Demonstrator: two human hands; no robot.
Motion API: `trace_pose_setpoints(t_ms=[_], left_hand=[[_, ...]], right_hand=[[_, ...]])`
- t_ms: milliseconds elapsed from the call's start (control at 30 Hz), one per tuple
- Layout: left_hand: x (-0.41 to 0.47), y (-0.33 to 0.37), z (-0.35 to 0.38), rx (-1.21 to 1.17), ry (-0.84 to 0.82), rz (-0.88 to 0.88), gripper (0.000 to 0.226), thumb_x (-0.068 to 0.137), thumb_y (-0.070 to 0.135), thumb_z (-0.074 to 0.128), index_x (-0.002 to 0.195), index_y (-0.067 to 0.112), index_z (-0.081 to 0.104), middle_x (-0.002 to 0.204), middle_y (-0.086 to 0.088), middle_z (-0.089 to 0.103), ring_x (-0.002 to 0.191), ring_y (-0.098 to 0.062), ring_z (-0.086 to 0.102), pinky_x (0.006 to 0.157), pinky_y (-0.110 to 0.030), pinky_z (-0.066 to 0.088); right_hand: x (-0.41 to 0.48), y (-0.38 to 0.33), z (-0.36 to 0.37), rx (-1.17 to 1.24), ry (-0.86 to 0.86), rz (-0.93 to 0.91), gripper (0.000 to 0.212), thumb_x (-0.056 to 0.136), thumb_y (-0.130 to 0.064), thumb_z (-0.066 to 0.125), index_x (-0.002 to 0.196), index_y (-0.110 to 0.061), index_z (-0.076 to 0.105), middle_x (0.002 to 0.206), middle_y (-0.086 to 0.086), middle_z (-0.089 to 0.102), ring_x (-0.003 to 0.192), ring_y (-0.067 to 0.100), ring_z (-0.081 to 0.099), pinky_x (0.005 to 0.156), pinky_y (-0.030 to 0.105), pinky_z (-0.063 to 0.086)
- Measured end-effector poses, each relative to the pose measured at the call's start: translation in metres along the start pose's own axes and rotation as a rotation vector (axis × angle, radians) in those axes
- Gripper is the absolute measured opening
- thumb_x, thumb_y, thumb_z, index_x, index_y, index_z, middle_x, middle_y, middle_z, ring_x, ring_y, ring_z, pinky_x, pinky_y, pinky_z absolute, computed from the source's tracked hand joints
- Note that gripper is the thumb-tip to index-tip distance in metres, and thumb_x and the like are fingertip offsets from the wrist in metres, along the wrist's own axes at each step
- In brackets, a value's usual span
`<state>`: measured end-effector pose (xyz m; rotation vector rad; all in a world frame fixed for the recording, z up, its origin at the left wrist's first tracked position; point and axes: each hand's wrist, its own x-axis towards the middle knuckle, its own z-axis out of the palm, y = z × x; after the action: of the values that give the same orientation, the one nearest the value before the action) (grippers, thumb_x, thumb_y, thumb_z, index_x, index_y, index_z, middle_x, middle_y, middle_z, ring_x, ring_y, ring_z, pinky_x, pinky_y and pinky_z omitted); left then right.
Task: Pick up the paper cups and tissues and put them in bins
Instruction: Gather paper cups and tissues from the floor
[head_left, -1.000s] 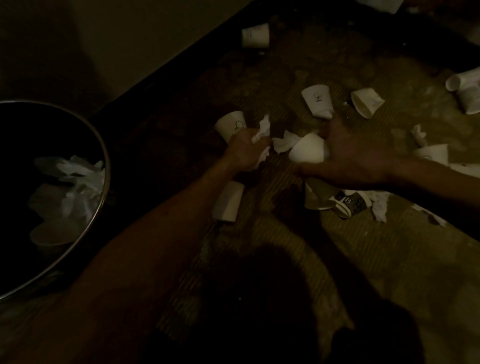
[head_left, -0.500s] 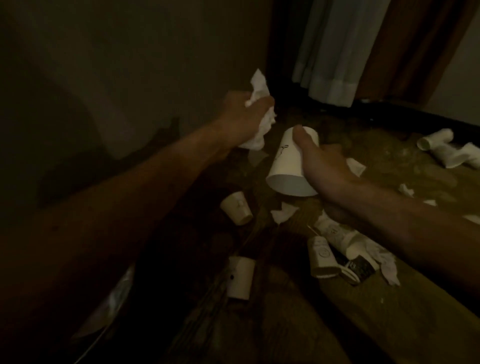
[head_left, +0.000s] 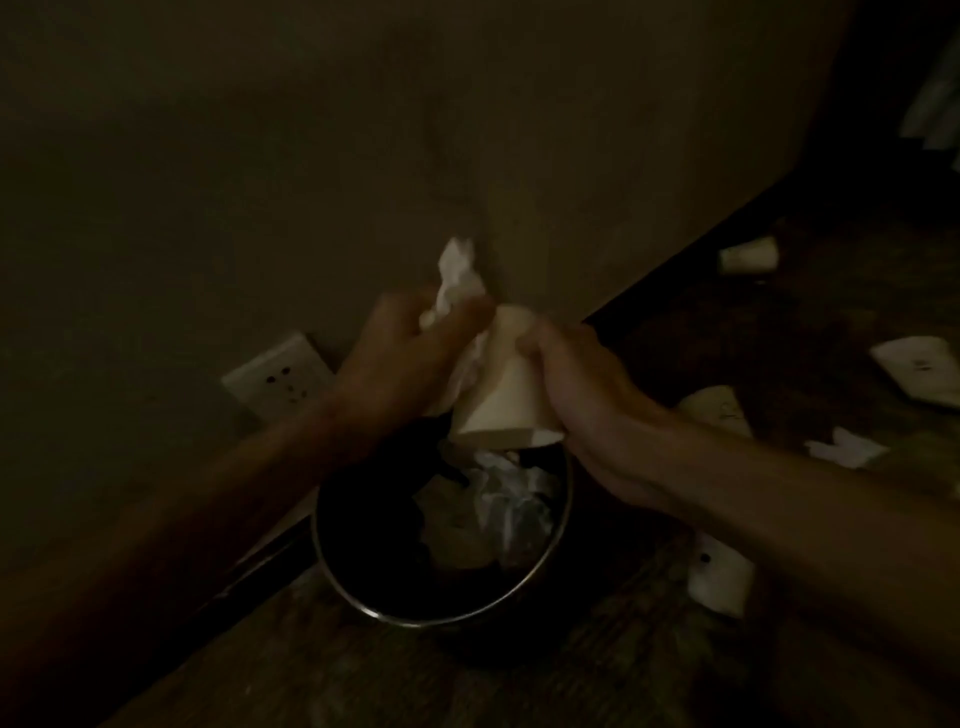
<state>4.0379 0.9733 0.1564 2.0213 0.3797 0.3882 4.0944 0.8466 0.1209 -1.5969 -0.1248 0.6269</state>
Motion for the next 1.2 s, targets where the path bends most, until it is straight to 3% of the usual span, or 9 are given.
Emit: trace_pose_setpoints(t_ms=[100, 267, 400, 533, 667, 733, 933, 1100, 1200], left_hand=[[-0.016, -0.057, -0.020, -0.027, 0.001, -0.277, 0.037, 0.093, 0.039, 0.062, 0.057, 0.041, 0.071, 0.053, 0.011, 0.066, 0.046, -0.001, 0.063, 0.040, -0.015, 0.045], [-0.024, -0.130, -0.031, 0.028, -0.128, -0.563, 0.036, 0.095, 0.043, 0.057, 0.069, 0.021, 0.069, 0.053, 0.009, 0.066, 0.048, -0.002, 0.063, 0.047, -0.018, 0.049], [-0.024, -0.136, -0.030, 0.148, -0.240, -0.501, 0.033, 0.094, 0.050, 0.053, 0.080, 0.025, 0.069, 0.074, 0.005, 0.072, 0.064, -0.006, 0.070, 0.060, -0.023, 0.058], [-0.016, -0.115, -0.037, 0.349, -0.361, -0.426, 0.032, 0.091, 0.051, 0.057, 0.074, 0.029, 0.072, 0.085, -0.005, 0.073, 0.076, -0.019, 0.069, 0.073, -0.034, 0.055], [-0.007, -0.081, -0.046, 0.599, -0.409, -0.221, 0.017, 0.092, 0.046, 0.059, 0.090, 0.034, 0.071, 0.082, 0.009, 0.072, 0.064, 0.000, 0.066, 0.053, -0.013, 0.047], [-0.003, -0.059, -0.038, 0.641, -0.340, -0.062, 0.016, 0.093, 0.041, 0.061, 0.081, 0.033, 0.067, 0.075, 0.009, 0.069, 0.057, 0.005, 0.062, 0.047, -0.007, 0.040], [-0.020, -0.003, 0.048, 0.432, -0.356, 0.238, 0.033, 0.092, 0.036, 0.064, 0.068, 0.014, 0.063, 0.058, 0.006, 0.056, 0.051, 0.001, 0.051, 0.052, -0.017, 0.039], [-0.046, -0.009, 0.146, 0.317, -0.517, 0.254, 0.020, 0.091, 0.038, 0.064, 0.080, 0.022, 0.065, 0.073, 0.011, 0.062, 0.068, 0.003, 0.058, 0.055, -0.009, 0.038], [-0.057, -0.031, 0.194, 0.269, -0.625, 0.144, 0.013, 0.092, 0.032, 0.065, 0.102, 0.023, 0.066, 0.088, 0.014, 0.063, 0.081, 0.005, 0.060, 0.064, -0.008, 0.043]], right_hand=[[0.004, 0.027, 0.026, -0.247, -0.184, 0.066, 0.030, 0.095, -0.042, 0.050, 0.118, -0.026, 0.038, 0.098, -0.008, 0.051, 0.083, 0.010, 0.054, 0.056, 0.023, 0.046], [0.012, 0.058, 0.050, -0.568, -0.332, 0.099, 0.042, 0.094, -0.033, 0.060, 0.128, -0.017, 0.040, 0.114, 0.002, 0.052, 0.091, 0.016, 0.054, 0.061, 0.024, 0.041], [0.012, 0.063, 0.051, -0.676, -0.366, 0.149, 0.027, 0.090, -0.028, 0.063, 0.110, -0.010, 0.059, 0.103, 0.010, 0.059, 0.093, 0.027, 0.060, 0.069, 0.033, 0.048], [0.009, 0.047, 0.039, -0.624, -0.335, 0.129, 0.019, 0.091, -0.027, 0.062, 0.093, -0.008, 0.063, 0.092, 0.012, 0.065, 0.090, 0.029, 0.068, 0.080, 0.041, 0.059], [0.004, 0.017, 0.007, -0.621, -0.282, 0.032, 0.015, 0.093, -0.023, 0.060, 0.083, -0.012, 0.065, 0.074, 0.005, 0.069, 0.055, 0.012, 0.063, 0.047, 0.022, 0.052], [-0.002, 0.010, -0.020, -0.686, -0.260, -0.013, 0.018, 0.093, -0.025, 0.059, 0.085, -0.011, 0.066, 0.072, 0.005, 0.071, 0.051, 0.011, 0.061, 0.043, 0.020, 0.046], [-0.022, 0.038, -0.124, -0.765, -0.151, 0.097, 0.018, 0.094, -0.022, 0.063, 0.078, -0.013, 0.061, 0.051, -0.004, 0.062, 0.040, 0.006, 0.054, 0.039, 0.020, 0.041], [-0.044, 0.097, -0.192, -0.735, -0.096, 0.212, 0.012, 0.095, -0.020, 0.060, 0.091, -0.016, 0.070, 0.077, 0.006, 0.072, 0.051, 0.003, 0.063, 0.044, 0.018, 0.047], [-0.049, 0.139, -0.207, -0.652, -0.085, 0.256, 0.012, 0.096, -0.016, 0.058, 0.088, -0.021, 0.065, 0.088, 0.004, 0.071, 0.063, 0.005, 0.065, 0.055, 0.021, 0.052]])
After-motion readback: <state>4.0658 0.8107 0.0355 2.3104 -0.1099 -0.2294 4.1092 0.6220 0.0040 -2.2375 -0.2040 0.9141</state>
